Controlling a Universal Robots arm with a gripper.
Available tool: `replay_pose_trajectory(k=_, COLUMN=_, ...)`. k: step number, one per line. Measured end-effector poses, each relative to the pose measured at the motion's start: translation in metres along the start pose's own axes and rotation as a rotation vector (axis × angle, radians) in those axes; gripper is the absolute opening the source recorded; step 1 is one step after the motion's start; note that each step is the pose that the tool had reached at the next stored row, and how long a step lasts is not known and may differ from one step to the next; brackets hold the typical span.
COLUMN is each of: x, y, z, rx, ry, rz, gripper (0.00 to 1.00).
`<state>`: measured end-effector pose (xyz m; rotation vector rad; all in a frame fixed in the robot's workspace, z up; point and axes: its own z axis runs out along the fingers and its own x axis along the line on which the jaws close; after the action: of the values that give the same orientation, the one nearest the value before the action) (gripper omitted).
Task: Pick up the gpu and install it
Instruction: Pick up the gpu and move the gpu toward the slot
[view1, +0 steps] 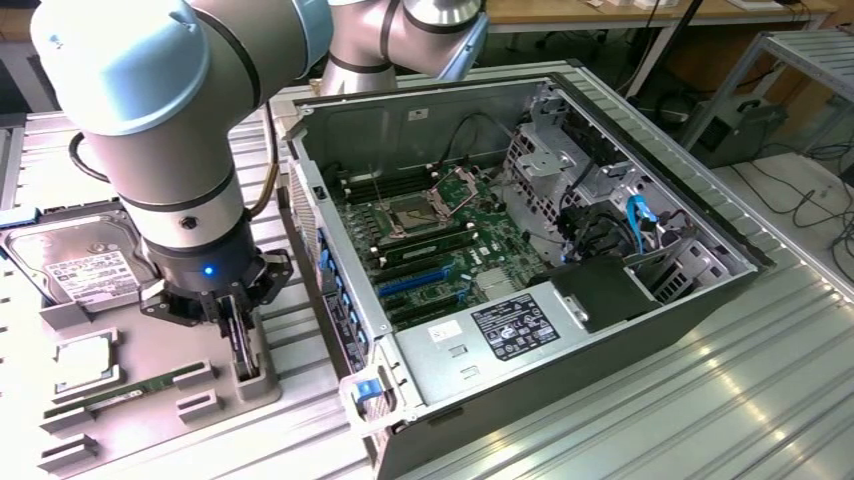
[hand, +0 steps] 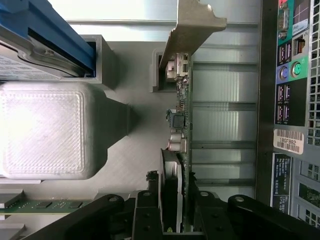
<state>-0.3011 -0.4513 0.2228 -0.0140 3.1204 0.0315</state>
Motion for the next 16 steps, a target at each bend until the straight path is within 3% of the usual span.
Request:
replay_pose_trajectory(k=2, x=0.0, y=0.0, z=0.0, rx=0.0, ry=-0.0001, rz=0.0, gripper=0.27)
replay_pose_trajectory(k=16, x=0.0, y=0.0, z=0.0002, rx=-0.0001, ry=-0.0001, rz=0.0, gripper=0.27)
